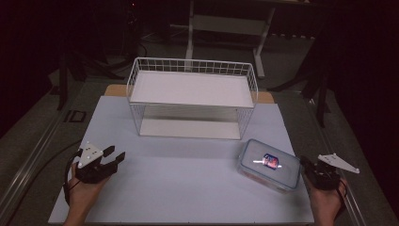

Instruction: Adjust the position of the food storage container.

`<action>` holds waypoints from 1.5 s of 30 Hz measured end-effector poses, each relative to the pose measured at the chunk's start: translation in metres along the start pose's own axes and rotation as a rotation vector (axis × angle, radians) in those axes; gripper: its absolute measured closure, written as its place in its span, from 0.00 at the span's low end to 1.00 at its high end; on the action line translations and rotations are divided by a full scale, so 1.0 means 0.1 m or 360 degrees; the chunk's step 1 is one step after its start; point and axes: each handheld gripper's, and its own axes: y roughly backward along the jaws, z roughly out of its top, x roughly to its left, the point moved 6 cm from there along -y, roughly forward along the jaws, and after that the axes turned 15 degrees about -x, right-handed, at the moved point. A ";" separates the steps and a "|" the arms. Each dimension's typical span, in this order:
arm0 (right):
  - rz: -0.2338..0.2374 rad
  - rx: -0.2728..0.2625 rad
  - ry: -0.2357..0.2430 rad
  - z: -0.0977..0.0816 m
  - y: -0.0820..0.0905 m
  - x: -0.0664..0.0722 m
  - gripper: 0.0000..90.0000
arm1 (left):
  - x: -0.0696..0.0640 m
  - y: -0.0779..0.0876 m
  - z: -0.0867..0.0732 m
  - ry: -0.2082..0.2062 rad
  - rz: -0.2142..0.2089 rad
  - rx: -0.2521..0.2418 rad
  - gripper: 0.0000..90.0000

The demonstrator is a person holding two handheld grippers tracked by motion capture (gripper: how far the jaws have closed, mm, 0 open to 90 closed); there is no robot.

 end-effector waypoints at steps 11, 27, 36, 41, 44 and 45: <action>-0.0108 0.0088 -0.0071 -0.13 -0.03 -0.15 1.00 | -0.02 -0.01 0.00 0.0000 -0.0026 -0.0012 0.58; -0.0090 0.0174 -0.0135 -0.25 -0.19 -0.10 1.00 | -0.04 -0.04 -0.01 -0.0012 -0.0038 0.0000 0.58; 0.0066 0.0222 -0.0034 -0.18 -0.39 0.26 1.00 | -0.03 -0.03 -0.01 0.0009 -0.0036 -0.0012 0.58; 0.0133 0.0233 -0.0014 -0.16 -0.47 0.42 1.00 | -0.03 -0.04 -0.02 0.0013 -0.0037 -0.0012 0.58; 0.0186 0.0239 -0.0023 -0.14 -0.52 0.54 1.00 | -0.04 -0.04 -0.02 0.0004 -0.0042 -0.0003 0.58; 0.0186 0.0239 -0.0023 -0.14 -0.52 0.54 1.00 | -0.04 -0.04 -0.02 0.0004 -0.0042 -0.0003 0.58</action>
